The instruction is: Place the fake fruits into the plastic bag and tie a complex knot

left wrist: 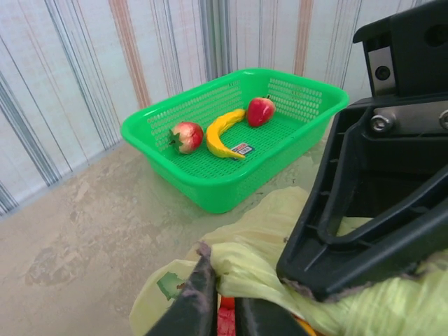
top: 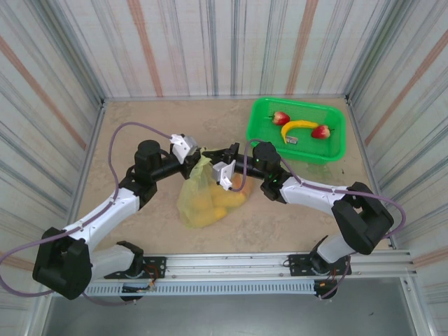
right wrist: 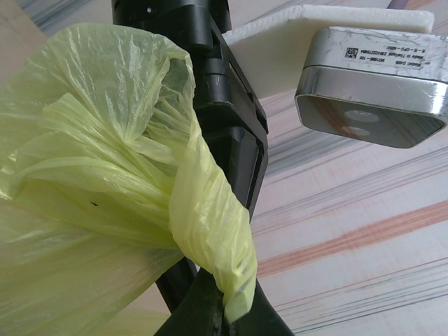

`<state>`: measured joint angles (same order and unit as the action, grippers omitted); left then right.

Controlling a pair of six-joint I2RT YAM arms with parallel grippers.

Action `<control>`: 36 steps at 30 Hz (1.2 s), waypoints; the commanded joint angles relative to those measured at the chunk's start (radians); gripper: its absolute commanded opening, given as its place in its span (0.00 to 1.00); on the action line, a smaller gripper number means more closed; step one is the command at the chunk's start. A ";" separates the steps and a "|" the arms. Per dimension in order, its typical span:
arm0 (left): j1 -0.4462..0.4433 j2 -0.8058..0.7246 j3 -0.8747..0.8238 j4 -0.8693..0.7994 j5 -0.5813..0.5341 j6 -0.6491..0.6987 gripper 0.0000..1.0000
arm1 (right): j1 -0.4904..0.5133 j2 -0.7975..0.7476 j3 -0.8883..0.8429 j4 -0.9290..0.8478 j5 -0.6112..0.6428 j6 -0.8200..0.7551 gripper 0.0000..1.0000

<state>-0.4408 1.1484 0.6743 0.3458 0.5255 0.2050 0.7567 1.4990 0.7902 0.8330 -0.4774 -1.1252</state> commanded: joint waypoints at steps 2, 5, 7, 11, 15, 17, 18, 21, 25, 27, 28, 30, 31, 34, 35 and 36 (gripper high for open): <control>-0.006 -0.002 0.011 0.017 0.034 0.066 0.00 | -0.007 -0.021 0.041 -0.012 -0.021 0.033 0.00; -0.007 -0.017 -0.003 0.038 -0.002 0.056 0.00 | -0.007 -0.025 0.044 -0.035 -0.010 0.028 0.00; -0.007 -0.029 -0.018 0.074 -0.036 0.039 0.00 | -0.006 -0.025 0.042 -0.037 -0.003 0.028 0.00; -0.007 -0.045 -0.022 0.098 -0.081 0.017 0.00 | -0.007 -0.025 0.046 -0.060 0.025 0.031 0.00; -0.010 -0.071 -0.033 0.117 -0.114 0.013 0.00 | -0.008 -0.023 0.042 -0.058 0.062 0.047 0.03; -0.011 -0.079 -0.041 0.123 -0.116 0.016 0.00 | -0.012 -0.025 0.040 -0.060 0.064 0.062 0.05; -0.012 -0.082 -0.045 0.122 -0.118 0.019 0.00 | -0.013 -0.027 0.039 -0.071 0.061 0.068 0.07; -0.019 -0.093 -0.066 0.137 -0.134 0.024 0.00 | -0.014 -0.035 0.040 -0.114 0.051 0.067 0.11; -0.024 -0.100 -0.082 0.152 -0.144 0.025 0.00 | -0.013 -0.042 0.035 -0.117 0.057 0.069 0.11; -0.024 -0.103 -0.089 0.163 -0.150 0.025 0.00 | -0.015 -0.046 0.034 -0.119 0.057 0.074 0.10; -0.024 -0.103 -0.092 0.170 -0.152 0.025 0.00 | -0.016 -0.048 0.034 -0.122 0.056 0.074 0.10; -0.024 -0.103 -0.094 0.171 -0.153 0.021 0.00 | -0.017 -0.050 0.034 -0.122 0.056 0.075 0.08; -0.024 -0.103 -0.094 0.169 -0.154 0.018 0.00 | -0.018 -0.050 0.034 -0.122 0.057 0.074 0.06; -0.025 -0.105 -0.087 0.154 -0.153 -0.005 0.00 | -0.018 -0.048 0.035 -0.116 0.056 0.070 0.00; -0.025 -0.107 -0.083 0.146 -0.159 -0.018 0.00 | -0.018 -0.049 0.031 -0.103 0.056 0.070 0.00; -0.028 -0.112 -0.078 0.131 -0.166 -0.031 0.07 | -0.018 -0.047 0.029 -0.088 0.056 0.072 0.00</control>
<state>-0.4614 1.0702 0.5919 0.4652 0.3901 0.2127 0.7456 1.4746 0.8082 0.7326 -0.4377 -1.0748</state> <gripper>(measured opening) 0.058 0.050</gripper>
